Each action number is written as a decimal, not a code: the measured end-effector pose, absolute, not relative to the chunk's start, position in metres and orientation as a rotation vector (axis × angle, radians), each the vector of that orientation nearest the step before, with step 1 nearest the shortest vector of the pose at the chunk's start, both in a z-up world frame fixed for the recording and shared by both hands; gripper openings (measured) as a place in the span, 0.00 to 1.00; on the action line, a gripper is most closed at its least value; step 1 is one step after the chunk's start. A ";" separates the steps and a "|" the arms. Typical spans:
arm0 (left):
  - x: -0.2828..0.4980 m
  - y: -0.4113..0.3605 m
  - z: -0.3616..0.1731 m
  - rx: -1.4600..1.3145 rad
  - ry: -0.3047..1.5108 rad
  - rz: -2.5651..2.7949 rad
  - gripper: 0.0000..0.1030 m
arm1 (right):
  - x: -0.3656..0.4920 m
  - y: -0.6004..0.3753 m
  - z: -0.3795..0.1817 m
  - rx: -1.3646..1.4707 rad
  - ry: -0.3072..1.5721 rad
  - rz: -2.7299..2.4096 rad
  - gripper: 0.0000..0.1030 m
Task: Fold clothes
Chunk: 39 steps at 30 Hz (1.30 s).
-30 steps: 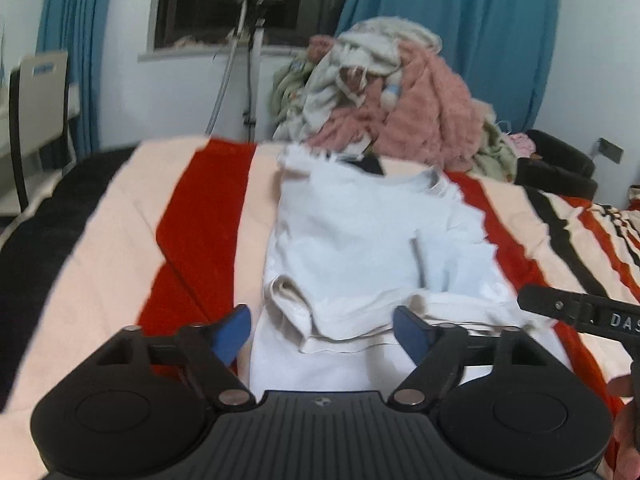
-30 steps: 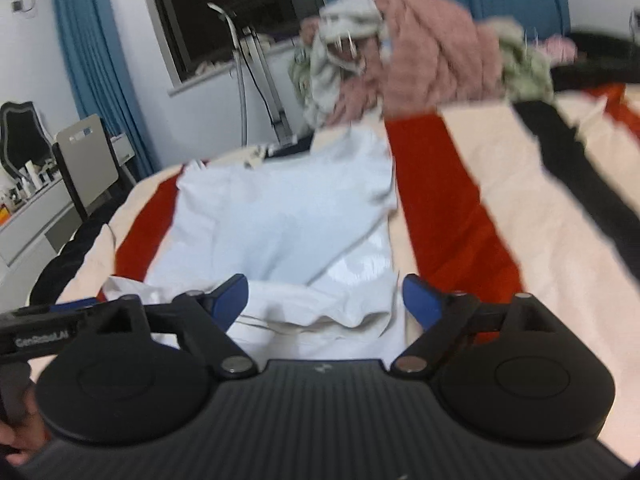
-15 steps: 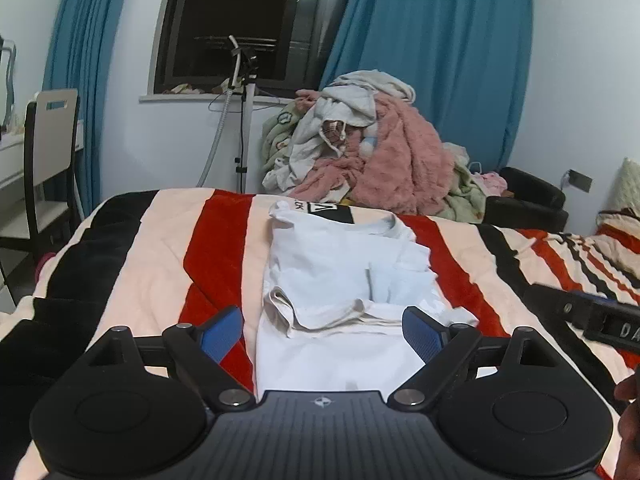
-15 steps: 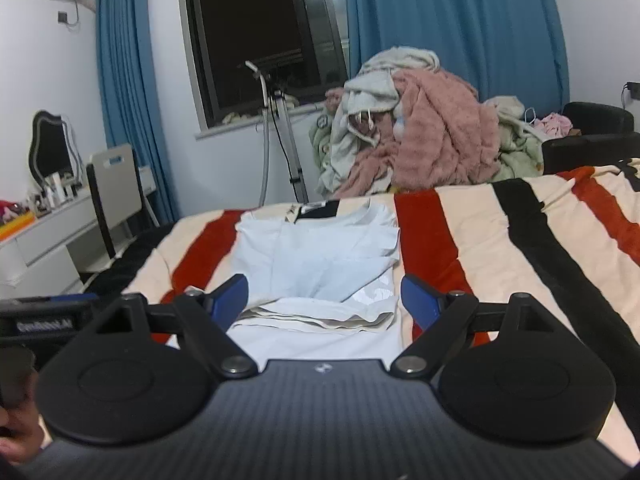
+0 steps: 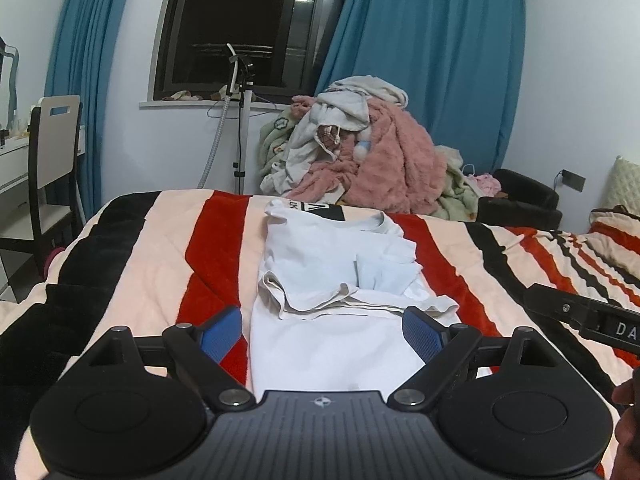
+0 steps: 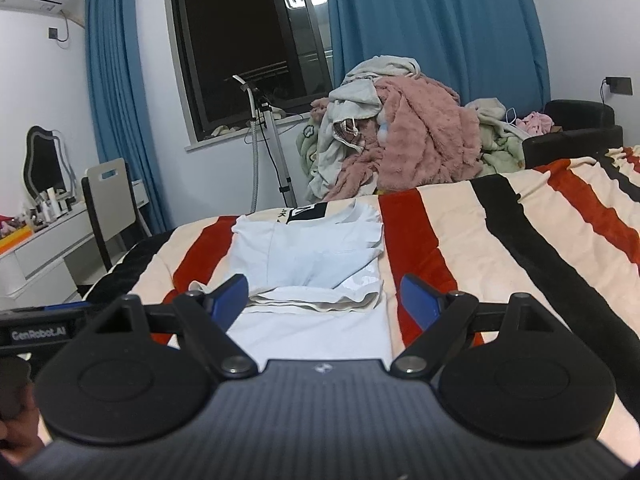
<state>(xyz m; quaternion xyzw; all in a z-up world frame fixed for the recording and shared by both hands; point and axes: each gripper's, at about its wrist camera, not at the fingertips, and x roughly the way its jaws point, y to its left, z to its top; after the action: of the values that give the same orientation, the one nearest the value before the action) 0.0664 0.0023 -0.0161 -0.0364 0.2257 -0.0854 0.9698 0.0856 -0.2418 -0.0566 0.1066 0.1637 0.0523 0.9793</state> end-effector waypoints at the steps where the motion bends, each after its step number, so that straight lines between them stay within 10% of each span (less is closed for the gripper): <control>1: 0.067 0.002 -0.017 -0.074 0.462 -0.175 0.86 | 0.086 -0.242 -0.057 0.214 0.331 0.104 0.82; 39: 0.105 0.079 -0.122 -0.811 0.881 -0.226 0.84 | 0.105 -0.262 -0.081 0.377 0.507 -0.015 0.82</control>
<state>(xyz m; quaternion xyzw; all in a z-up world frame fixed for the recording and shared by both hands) 0.1055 0.0795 -0.1216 -0.3807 0.4137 -0.1062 0.8202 0.1047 -0.2624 -0.0811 0.1854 0.2491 -0.0076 0.9505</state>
